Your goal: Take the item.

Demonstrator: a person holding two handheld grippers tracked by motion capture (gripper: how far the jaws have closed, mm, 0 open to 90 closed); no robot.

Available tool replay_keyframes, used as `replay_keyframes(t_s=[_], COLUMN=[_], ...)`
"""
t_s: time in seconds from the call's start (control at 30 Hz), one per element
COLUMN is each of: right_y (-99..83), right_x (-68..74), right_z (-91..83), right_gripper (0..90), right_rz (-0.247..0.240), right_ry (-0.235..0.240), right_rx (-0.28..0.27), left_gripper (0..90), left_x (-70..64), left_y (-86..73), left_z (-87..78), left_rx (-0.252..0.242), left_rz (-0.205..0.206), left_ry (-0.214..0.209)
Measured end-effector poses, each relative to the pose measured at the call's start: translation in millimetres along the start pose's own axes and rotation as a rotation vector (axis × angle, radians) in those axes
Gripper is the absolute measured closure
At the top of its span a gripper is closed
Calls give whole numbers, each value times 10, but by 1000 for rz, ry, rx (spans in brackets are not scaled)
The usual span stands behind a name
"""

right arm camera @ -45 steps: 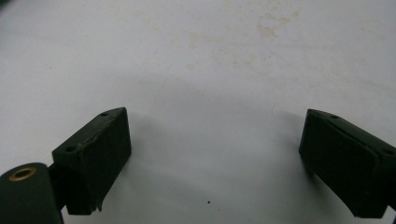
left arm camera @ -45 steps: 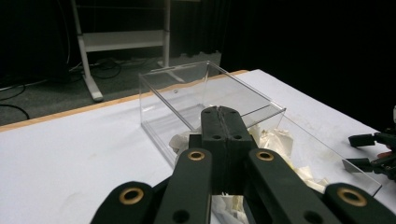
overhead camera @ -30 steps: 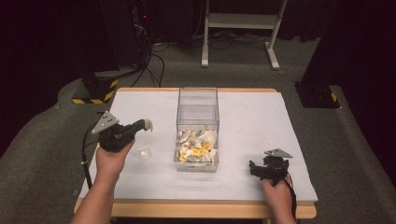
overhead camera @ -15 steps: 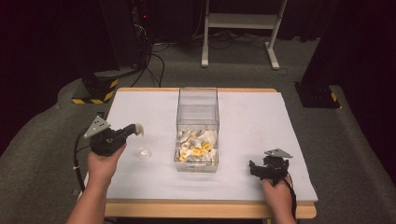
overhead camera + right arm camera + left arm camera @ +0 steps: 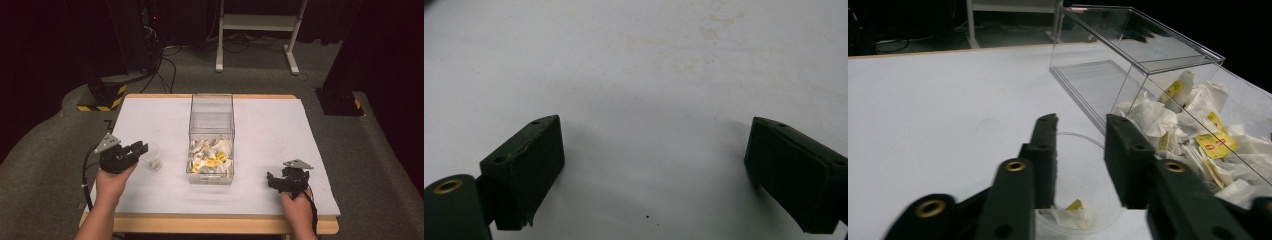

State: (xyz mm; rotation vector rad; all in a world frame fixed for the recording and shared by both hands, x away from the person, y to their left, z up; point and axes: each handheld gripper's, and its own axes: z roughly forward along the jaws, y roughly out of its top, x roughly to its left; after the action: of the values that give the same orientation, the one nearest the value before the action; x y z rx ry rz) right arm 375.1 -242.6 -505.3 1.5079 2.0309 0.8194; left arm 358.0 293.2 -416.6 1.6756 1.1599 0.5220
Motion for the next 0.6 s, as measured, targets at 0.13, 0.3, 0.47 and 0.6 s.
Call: replay_keyframes(t_s=[0.13,0.3,0.47,0.6], right_y=[0,0,0,0], right_x=[-1,0,0,2], right_z=[-1,-1,-1,-1], right_gripper=[90,90,90,90], right_rz=[0,-1,-1,2], right_ry=[1,1,0,1], right_rx=[1,0,0,2], left_gripper=[480,398,342,292], left_x=[61,141,290,406], left_y=[-21,-119,-343,-554], left_z=[-103,-195,-234,-157], left_rx=[-3,16,88,168], left_rz=[15,30,20,-5], left_ry=[70,129,191,217])
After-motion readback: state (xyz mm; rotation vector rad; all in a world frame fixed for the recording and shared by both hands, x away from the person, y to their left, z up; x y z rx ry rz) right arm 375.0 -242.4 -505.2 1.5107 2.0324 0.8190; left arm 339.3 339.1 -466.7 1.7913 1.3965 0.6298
